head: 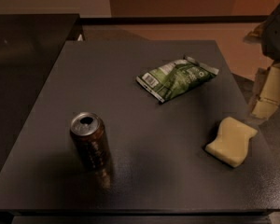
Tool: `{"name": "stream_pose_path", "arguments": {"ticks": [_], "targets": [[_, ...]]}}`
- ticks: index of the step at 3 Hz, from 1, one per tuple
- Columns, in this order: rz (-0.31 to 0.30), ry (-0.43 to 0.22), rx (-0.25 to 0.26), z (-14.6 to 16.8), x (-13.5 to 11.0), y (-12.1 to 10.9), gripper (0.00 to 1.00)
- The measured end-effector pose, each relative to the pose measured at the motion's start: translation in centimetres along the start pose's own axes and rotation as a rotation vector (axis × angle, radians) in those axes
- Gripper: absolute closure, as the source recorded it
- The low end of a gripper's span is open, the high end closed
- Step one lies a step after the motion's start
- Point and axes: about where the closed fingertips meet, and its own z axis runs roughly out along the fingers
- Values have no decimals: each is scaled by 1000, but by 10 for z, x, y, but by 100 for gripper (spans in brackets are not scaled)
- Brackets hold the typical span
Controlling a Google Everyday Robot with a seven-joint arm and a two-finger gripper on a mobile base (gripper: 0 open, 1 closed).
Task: Move sponge near orange can
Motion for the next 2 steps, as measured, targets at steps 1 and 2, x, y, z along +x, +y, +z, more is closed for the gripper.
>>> {"name": "stream_pose_path", "arguments": {"ticks": [1,2], "targets": [[0,0,0,0,0,0,0],[-17,-4,-4,0,0,1,0]]}}
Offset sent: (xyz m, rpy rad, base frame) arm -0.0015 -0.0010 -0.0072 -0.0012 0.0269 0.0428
